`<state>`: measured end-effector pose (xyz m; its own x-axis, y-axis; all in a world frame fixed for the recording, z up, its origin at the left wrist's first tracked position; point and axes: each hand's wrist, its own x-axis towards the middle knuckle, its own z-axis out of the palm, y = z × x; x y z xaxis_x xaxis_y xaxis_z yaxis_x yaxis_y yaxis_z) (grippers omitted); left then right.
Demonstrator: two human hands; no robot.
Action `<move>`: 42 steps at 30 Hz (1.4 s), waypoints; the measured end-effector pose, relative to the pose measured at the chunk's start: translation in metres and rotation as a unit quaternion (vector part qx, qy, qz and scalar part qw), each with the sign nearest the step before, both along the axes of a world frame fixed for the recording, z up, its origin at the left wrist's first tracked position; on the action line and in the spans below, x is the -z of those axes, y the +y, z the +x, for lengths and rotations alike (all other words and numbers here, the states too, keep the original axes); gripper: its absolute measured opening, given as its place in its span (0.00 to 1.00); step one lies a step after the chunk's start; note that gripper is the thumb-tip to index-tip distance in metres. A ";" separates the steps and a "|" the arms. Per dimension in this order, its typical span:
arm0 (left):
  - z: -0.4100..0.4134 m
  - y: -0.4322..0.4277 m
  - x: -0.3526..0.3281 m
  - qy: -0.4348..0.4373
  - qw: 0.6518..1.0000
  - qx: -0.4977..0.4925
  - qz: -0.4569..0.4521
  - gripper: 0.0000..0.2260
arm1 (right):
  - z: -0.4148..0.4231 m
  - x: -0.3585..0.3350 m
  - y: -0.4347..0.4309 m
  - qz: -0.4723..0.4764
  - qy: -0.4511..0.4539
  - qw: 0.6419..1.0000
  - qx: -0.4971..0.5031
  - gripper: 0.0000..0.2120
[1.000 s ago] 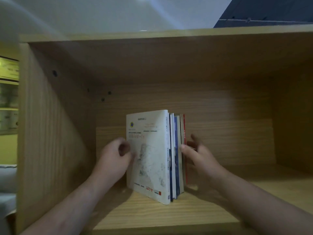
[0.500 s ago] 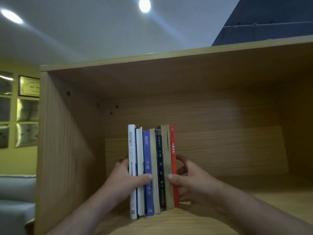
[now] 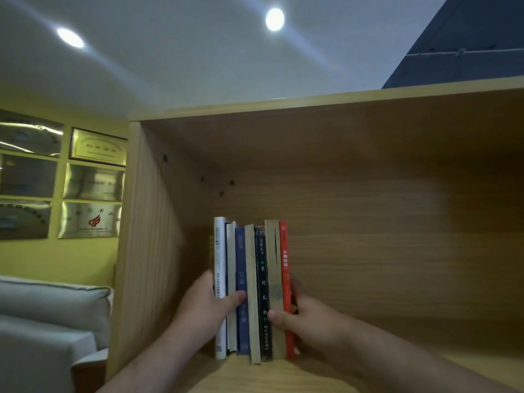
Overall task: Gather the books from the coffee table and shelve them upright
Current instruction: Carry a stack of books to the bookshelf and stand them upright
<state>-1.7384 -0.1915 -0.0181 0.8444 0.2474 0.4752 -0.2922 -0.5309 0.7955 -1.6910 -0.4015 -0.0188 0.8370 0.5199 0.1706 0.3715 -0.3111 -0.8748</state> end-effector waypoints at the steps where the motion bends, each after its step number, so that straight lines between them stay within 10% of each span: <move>1: 0.004 0.004 0.001 -0.004 1.000 -0.005 -0.004 0.19 | 0.002 -0.001 0.008 -0.018 -0.001 1.000 0.003 0.33; 9: 0.026 0.020 0.014 -0.083 0.992 -0.085 -0.037 0.28 | 0.020 0.000 0.053 -0.059 -0.040 0.997 0.023 0.39; 14: 0.003 0.005 0.009 -0.178 0.955 -0.149 0.187 0.38 | 0.028 0.008 0.042 -0.054 -0.089 0.994 0.041 0.41; 20: 0.001 0.004 0.009 -0.040 0.911 -0.149 0.384 0.48 | 0.036 0.013 0.039 -0.048 -0.096 0.994 0.036 0.48; 28: 0.015 0.008 0.007 -0.029 0.872 -0.227 0.433 0.50 | 0.033 0.017 0.043 -0.090 -0.135 0.986 0.037 0.48; 37: 0.011 0.010 0.012 -0.080 0.944 -0.171 0.271 0.40 | 0.033 0.023 0.049 -0.014 -0.148 0.989 0.016 0.36; 42: 0.010 0.003 0.009 -0.075 0.913 -0.189 0.355 0.39 | 0.033 0.022 0.054 -0.045 -0.139 0.989 -0.002 0.38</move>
